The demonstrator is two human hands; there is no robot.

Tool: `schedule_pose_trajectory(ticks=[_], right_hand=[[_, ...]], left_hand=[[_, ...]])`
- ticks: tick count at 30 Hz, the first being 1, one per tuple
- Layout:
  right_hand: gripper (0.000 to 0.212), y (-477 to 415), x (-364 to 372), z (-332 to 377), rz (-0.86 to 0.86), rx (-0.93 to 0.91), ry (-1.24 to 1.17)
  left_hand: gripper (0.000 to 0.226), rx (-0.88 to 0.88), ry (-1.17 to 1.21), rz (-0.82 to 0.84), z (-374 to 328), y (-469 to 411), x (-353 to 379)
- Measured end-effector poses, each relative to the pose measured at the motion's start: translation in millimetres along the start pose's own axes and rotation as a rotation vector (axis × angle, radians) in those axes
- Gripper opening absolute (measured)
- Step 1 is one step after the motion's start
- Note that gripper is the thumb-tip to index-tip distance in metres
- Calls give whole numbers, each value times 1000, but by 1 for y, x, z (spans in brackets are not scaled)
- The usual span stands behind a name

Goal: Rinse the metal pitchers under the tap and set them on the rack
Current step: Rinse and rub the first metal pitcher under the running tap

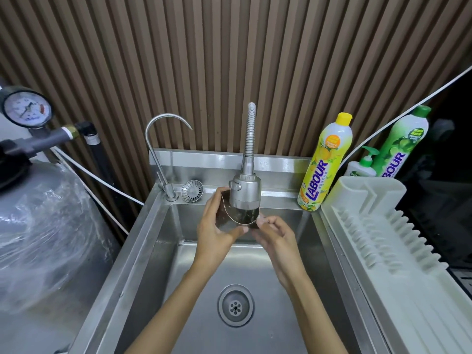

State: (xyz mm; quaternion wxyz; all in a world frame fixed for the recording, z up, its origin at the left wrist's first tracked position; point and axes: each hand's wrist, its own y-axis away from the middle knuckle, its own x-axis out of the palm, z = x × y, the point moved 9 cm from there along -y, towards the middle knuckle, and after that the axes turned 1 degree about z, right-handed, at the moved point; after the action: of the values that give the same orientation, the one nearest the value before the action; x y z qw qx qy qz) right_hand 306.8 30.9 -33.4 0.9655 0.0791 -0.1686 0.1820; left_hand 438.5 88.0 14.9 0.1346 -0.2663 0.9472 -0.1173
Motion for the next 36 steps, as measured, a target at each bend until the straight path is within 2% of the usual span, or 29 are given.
schedule_pose_trajectory(ticks=[4, 9, 11, 14, 16, 18, 22, 26, 28, 31, 34, 36], right_hand=[[18, 5, 1, -7, -10, 61, 64], [22, 13, -17, 14, -135, 106, 327], [22, 15, -24, 34, -203, 55, 548], [27, 24, -20, 67, -270, -125, 915], [23, 30, -13, 79, -283, -227, 1008], [20, 29, -11, 79, -249, -274, 820], [24, 12, -11, 46, -106, -170, 385], [21, 2, -2, 5, 31, 18, -51], [18, 5, 0, -6, 27, 89, -65], [16, 11, -1, -5, 0, 124, 46], [17, 18, -11, 9, -106, 126, 197], [18, 22, -22, 25, -231, 70, 405]], left_hand=[[83, -48, -205, -46, 0, 9, -13], [64, -158, -309, -44, 7, 18, -11], [55, -228, -253, -7, 16, 22, -3], [49, -319, 4, 99, 31, 24, 16], [48, -333, 109, 129, 36, 21, 27], [50, -291, 170, 114, 36, 16, 32], [86, -187, 237, 30, 29, -1, 25], [88, -29, -40, -34, 5, -2, 6], [88, -14, -164, -101, -3, 3, -4], [82, -112, -274, -171, 0, 12, -12], [72, -189, -224, -171, 10, 25, -9], [69, -249, -128, -123, 18, 31, -3]])
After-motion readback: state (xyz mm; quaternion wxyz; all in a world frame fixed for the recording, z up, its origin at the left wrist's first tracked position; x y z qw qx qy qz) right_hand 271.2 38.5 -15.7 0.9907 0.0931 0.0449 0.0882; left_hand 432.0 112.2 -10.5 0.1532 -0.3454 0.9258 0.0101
